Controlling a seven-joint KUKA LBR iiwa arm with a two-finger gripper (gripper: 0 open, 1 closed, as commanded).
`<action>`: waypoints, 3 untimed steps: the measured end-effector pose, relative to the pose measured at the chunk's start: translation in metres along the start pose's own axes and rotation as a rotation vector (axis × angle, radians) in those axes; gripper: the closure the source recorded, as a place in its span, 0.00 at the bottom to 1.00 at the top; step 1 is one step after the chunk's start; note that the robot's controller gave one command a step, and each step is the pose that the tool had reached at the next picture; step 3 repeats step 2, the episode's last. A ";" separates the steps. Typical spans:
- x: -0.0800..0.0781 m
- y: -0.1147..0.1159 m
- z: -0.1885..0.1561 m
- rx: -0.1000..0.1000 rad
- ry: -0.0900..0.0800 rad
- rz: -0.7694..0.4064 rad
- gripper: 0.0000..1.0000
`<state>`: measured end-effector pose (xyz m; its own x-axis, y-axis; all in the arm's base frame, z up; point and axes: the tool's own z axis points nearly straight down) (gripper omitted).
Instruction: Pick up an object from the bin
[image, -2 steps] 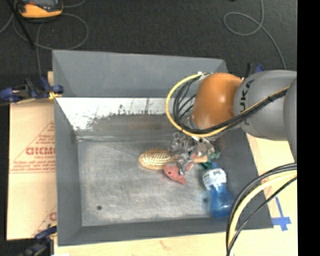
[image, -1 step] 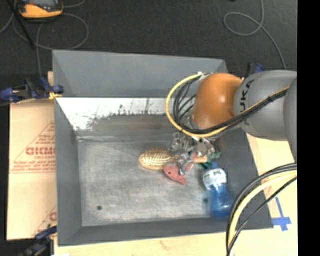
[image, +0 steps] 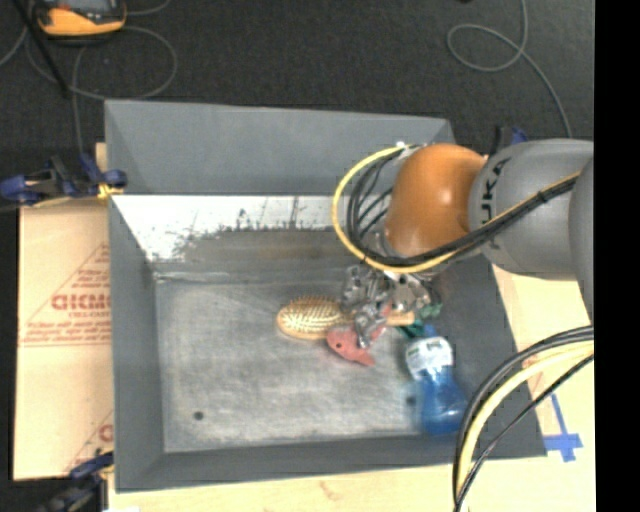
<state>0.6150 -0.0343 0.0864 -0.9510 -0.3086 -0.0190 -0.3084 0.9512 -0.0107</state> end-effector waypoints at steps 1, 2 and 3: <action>0.000 -0.001 -0.008 -0.002 0.007 0.002 1.00; 0.001 -0.001 -0.013 -0.004 0.009 0.003 1.00; 0.001 -0.001 -0.013 -0.004 0.009 0.003 1.00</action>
Offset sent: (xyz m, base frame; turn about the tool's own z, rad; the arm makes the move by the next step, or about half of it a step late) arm 0.0000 0.0001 0.0288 0.0001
